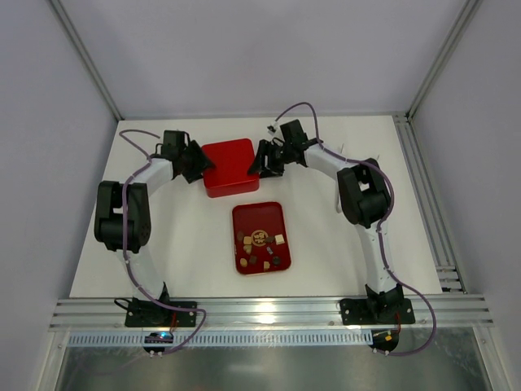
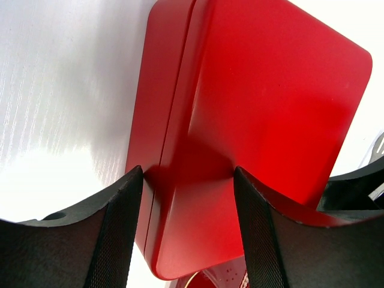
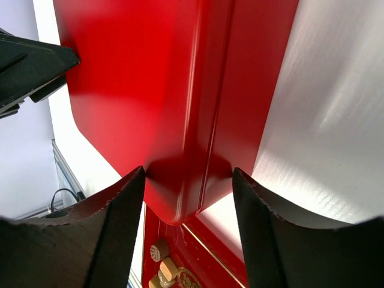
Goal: Pack the chocolate
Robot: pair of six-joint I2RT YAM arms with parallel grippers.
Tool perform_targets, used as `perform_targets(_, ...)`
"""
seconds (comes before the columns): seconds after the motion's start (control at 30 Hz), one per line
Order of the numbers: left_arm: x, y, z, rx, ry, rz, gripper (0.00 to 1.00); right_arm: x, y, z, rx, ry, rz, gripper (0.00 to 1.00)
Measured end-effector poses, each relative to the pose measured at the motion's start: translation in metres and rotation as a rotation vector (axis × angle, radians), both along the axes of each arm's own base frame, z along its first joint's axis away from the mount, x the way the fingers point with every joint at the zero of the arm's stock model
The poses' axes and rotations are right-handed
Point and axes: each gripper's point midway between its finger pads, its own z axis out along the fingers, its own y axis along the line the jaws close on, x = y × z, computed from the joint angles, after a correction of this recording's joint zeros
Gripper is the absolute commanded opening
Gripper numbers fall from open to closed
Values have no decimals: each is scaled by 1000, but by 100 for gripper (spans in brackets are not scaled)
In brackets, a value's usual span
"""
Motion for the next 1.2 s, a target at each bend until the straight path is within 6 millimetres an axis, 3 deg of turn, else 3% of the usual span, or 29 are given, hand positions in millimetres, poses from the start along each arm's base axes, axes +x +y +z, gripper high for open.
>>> perform_targets(0.3,0,1,0,-3,-3,4,59,4,-2,2,-6,-6,-10,47)
perform_targets(0.6,1,1,0,-2,-3,5,59,5,-3,2,-40,-19,-15,30)
perform_targets(0.97,11,0,0,26,3,-28,62,2,0,9,-124,-86,-23,33)
perform_targets(1.1,20,2,1,62,-3,-65,65,-13,7,11,-143,-95,4,34)
perform_targets(1.2,23,3,2,87,1,-95,68,-28,13,11,-146,-87,34,40)
